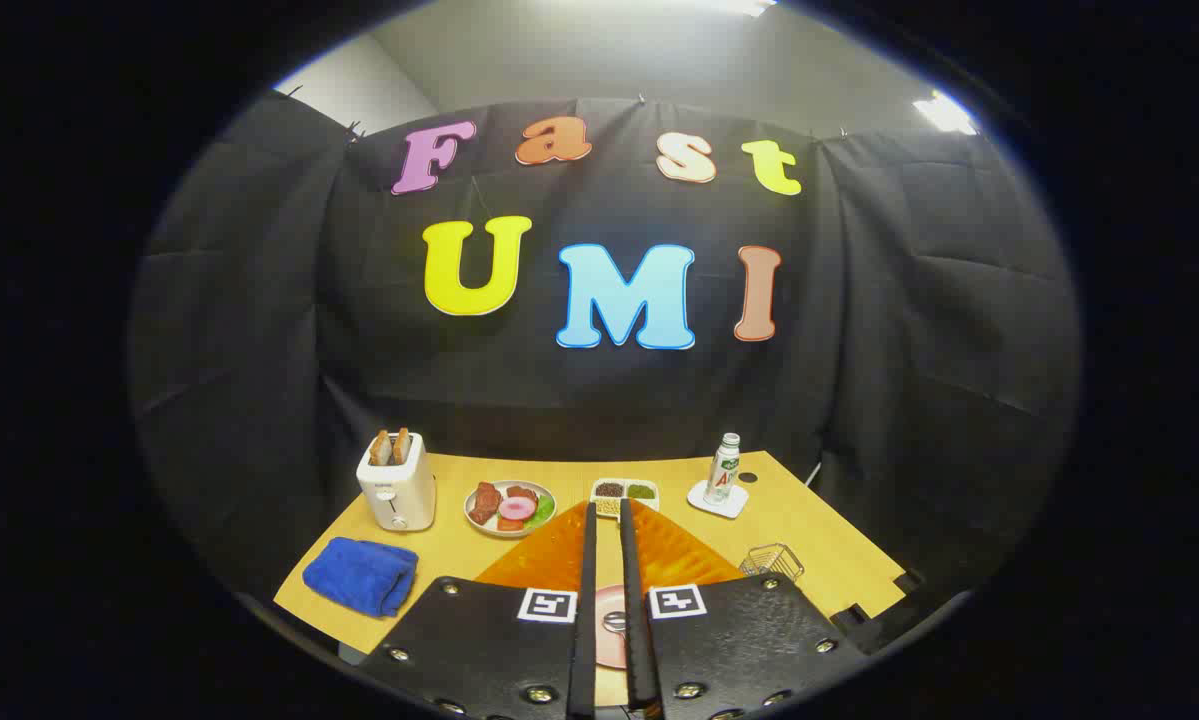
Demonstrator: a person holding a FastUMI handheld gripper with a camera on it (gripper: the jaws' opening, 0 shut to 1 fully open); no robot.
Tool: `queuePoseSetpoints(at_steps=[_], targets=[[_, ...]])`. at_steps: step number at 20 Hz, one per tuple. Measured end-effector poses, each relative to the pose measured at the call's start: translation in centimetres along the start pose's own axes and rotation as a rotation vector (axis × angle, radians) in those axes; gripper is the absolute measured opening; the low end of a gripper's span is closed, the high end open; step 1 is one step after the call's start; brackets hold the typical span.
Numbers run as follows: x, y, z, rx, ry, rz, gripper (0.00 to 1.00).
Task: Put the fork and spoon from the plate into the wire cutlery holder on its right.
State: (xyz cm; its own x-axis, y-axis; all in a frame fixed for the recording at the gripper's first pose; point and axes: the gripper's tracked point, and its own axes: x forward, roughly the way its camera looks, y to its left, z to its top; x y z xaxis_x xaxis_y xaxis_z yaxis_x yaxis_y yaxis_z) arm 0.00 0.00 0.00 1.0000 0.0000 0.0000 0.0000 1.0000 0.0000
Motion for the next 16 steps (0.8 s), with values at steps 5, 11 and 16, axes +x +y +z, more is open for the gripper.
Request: queuePoseSetpoints(at_steps=[5, 11, 16], targets=[[0.6, -0.5, -0.9, 0.005, 0.014, -0.014, 0.12], [1.9, -0.1, -0.4, -0.016, -0.006, -0.019, 0.12], [2.8, -1.0, -1.5, -0.031, 0.033, -0.034, 0.12]])
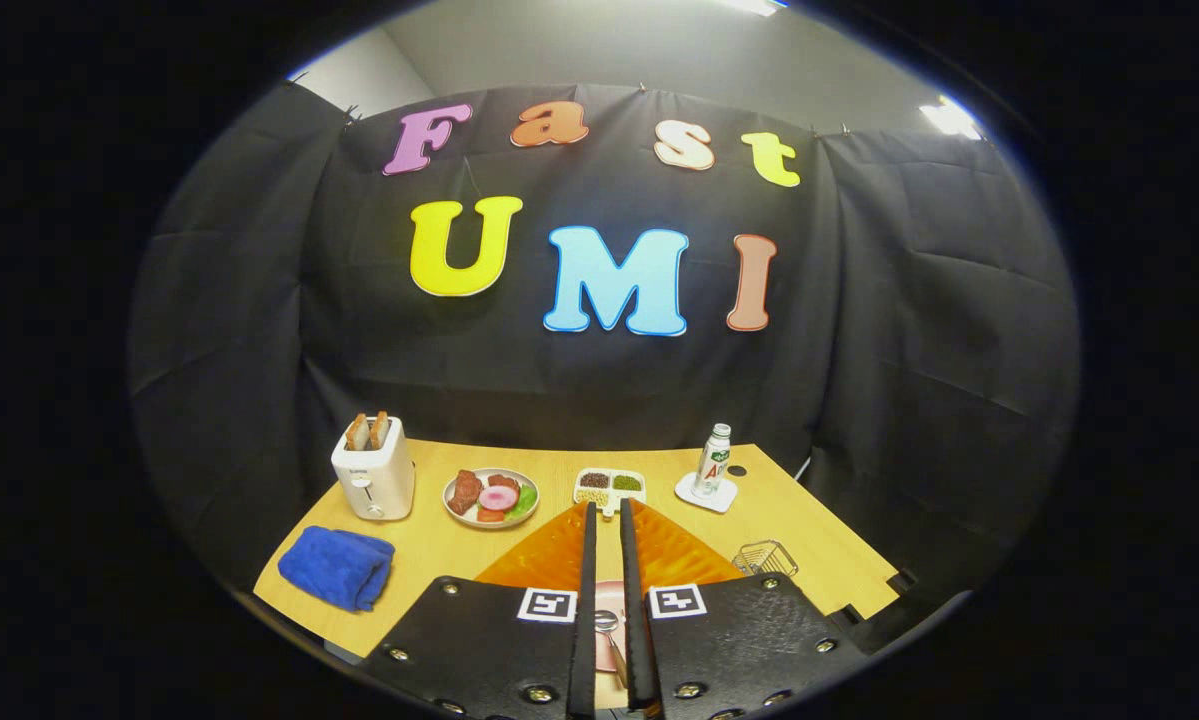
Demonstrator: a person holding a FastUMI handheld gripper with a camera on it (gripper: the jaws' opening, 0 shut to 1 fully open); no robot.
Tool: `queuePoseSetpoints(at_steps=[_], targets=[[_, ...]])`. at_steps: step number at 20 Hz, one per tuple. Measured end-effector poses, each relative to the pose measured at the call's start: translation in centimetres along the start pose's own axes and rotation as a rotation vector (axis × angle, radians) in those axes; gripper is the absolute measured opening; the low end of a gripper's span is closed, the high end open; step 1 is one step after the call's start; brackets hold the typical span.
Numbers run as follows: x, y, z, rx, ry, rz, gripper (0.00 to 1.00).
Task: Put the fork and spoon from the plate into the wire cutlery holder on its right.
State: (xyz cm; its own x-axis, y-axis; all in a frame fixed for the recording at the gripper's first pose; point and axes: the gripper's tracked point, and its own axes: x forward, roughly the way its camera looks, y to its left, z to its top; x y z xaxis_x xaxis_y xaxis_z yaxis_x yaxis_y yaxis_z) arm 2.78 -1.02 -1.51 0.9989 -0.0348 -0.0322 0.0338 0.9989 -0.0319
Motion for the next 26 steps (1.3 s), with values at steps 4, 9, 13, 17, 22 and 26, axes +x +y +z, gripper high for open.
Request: queuePoseSetpoints(at_steps=[4, 9, 13, 17, 22, 26], targets=[[0.4, -0.5, -0.6, 0.016, 0.015, -0.010, 0.12], [0.4, -1.2, -1.6, 0.017, 0.035, -0.024, 0.12], [1.2, -2.2, -4.2, 0.008, 0.111, -0.043, 0.12], [2.1, -3.4, -8.4, -0.006, 0.239, -0.073, 0.12], [3.8, -4.4, -13.8, -0.017, 0.385, -0.083, 0.30], [5.5, -5.7, -18.0, -0.028, 0.487, -0.097, 0.42]])
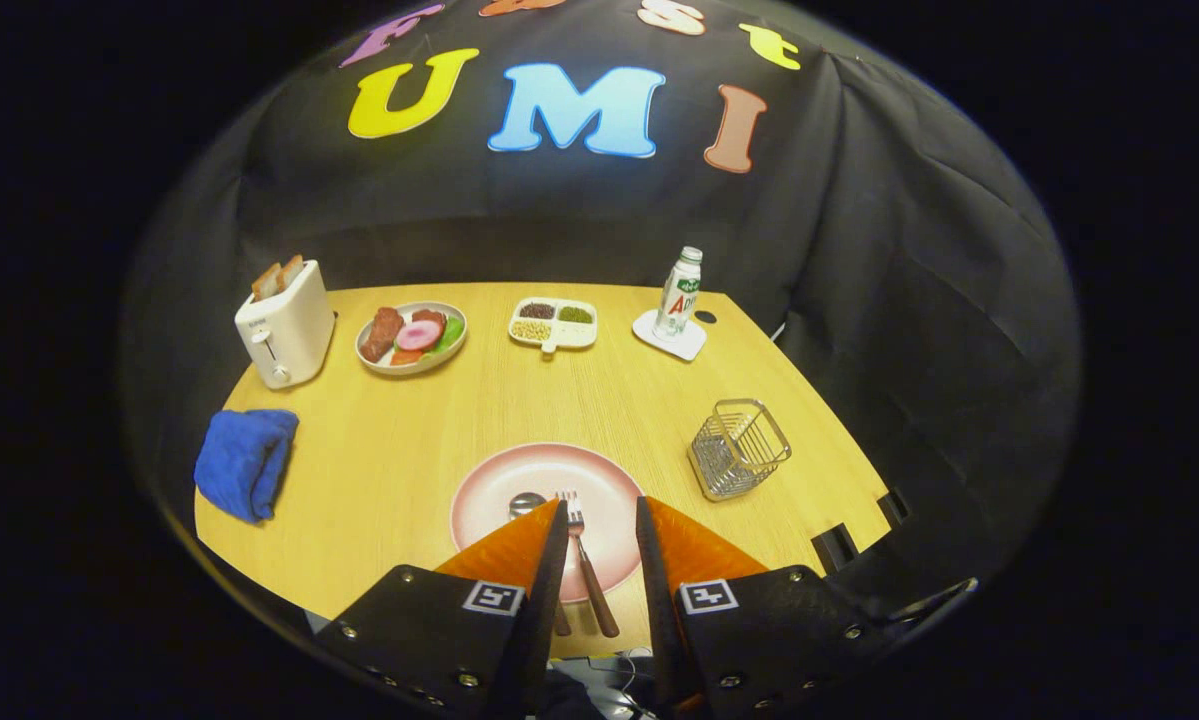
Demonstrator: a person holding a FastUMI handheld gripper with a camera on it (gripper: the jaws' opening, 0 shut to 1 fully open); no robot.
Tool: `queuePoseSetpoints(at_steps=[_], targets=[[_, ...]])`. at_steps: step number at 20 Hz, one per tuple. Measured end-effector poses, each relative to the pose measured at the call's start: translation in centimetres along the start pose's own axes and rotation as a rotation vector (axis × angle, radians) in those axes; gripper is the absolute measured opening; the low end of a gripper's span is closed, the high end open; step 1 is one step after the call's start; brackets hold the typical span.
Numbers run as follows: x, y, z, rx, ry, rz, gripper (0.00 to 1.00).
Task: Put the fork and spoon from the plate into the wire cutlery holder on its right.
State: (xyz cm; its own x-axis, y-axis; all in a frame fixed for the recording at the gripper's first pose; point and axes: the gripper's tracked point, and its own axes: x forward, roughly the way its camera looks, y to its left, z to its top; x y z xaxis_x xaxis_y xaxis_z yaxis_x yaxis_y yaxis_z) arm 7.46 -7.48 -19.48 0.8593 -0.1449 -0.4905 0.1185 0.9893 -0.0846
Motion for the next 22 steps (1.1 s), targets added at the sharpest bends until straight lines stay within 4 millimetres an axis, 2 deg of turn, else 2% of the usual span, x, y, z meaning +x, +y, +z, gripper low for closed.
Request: queuePoseSetpoints(at_steps=[3, 9, 14, 16, 22], targets=[[2.3, -0.2, -2.2, -0.006, 0.069, 0.012, 0.42], [6.3, -0.1, -5.3, -0.011, 0.155, 0.046, 0.42], [8.7, -0.1, -7.9, -0.016, 0.219, 0.071, 0.42], [9.3, 0.1, -8.5, -0.022, 0.237, 0.088, 0.42], [10.6, 1.2, -8.4, -0.038, 0.239, 0.147, 0.43]])
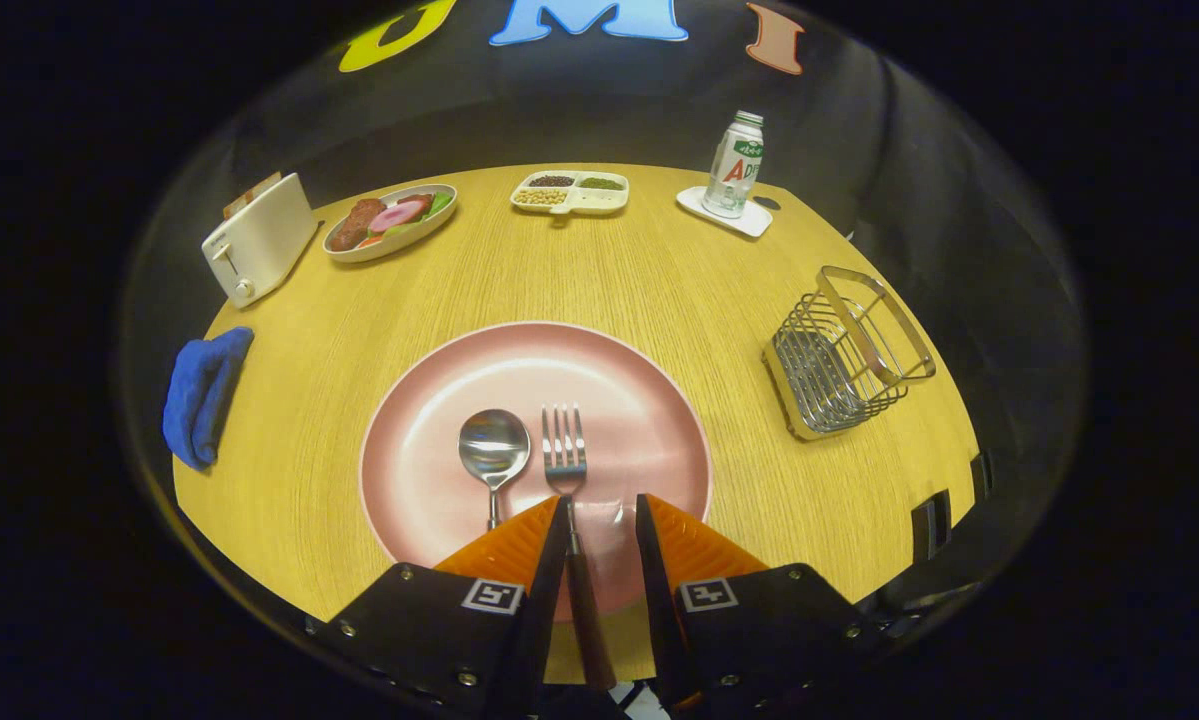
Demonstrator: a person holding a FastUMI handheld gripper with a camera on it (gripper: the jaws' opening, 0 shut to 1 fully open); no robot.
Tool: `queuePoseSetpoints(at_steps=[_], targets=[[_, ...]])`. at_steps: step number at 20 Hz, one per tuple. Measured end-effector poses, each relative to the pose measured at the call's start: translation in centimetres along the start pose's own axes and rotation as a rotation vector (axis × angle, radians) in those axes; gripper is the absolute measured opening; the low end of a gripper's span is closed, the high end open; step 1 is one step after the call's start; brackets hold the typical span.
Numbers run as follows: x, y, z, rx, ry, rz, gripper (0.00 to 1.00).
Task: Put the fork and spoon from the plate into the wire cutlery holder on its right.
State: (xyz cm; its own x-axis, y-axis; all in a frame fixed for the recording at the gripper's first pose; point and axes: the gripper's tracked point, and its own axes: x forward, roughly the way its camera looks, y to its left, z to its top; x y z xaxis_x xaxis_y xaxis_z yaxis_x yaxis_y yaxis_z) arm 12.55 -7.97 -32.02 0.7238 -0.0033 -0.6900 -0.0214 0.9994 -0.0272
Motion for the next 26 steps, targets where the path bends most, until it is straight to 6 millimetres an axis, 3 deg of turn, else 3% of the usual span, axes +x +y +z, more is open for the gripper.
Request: queuePoseSetpoints(at_steps=[5, 7, 8, 14, 26], targets=[[1.1, 0.5, -2.4, -0.063, 0.079, 0.026, 0.43], [1.3, 1.3, -2.5, -0.057, 0.075, 0.061, 0.40], [1.3, 1.3, -2.7, -0.058, 0.087, 0.058, 0.15], [1.1, 1.6, -2.3, -0.059, 0.101, 0.058, 0.02], [-0.6, 0.4, 1.4, -0.019, 0.029, 0.028, 0.02]])
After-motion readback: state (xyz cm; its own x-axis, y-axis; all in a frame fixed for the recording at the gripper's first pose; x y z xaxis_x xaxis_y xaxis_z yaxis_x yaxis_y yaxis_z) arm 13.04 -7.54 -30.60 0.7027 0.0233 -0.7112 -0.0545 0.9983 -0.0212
